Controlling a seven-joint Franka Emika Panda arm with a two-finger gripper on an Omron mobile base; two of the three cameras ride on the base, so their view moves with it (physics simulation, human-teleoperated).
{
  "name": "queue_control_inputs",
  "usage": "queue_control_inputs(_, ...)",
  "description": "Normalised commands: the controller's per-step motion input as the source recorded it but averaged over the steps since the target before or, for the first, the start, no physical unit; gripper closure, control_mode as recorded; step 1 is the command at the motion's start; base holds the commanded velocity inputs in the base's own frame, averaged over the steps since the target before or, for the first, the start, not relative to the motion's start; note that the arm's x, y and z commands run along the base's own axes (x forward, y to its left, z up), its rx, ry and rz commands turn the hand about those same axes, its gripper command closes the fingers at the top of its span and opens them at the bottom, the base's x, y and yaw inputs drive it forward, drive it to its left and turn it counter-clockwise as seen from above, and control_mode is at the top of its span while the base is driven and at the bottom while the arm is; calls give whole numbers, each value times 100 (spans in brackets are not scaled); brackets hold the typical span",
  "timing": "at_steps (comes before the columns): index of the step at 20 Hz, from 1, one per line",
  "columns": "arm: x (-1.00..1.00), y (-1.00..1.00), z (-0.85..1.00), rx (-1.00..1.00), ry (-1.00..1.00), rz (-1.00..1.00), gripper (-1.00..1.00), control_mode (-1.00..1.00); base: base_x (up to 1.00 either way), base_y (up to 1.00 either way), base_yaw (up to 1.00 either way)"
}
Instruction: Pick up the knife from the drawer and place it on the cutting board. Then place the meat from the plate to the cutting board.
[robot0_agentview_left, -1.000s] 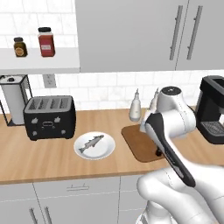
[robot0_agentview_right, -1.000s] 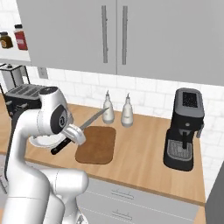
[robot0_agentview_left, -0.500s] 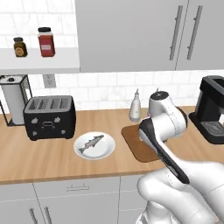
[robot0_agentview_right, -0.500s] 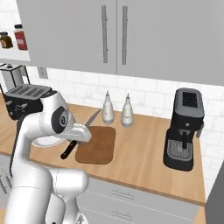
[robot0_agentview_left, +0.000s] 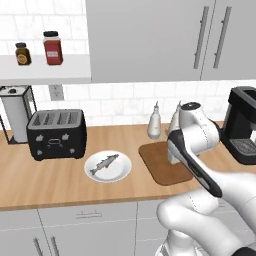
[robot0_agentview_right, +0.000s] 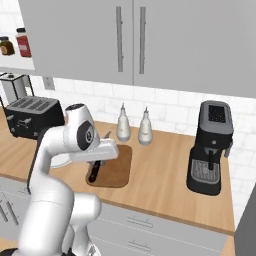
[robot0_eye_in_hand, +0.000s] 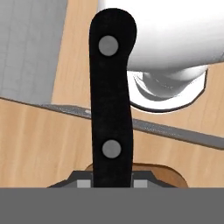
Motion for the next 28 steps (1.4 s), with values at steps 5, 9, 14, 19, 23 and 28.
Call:
queue_control_inputs(5, 31, -19, -18, 7, 3, 11, 100, -100, 0, 0, 0)
queue_control_inputs(9, 45, -23, -18, 13, 5, 1, 100, -100, 0, 0, 0)
queue_control_inputs(14, 55, -6, -29, 7, 11, 0, 100, -100, 0, 0, 0)
queue_control_inputs(19, 44, 0, -23, 2, 6, 0, 100, -100, 0, 0, 0)
queue_control_inputs(23, 34, 0, -32, 0, 0, 0, 100, -100, 0, 0, 0)
queue_control_inputs(28, 20, 0, -38, 0, -1, 0, 100, -100, 0, 0, 0)
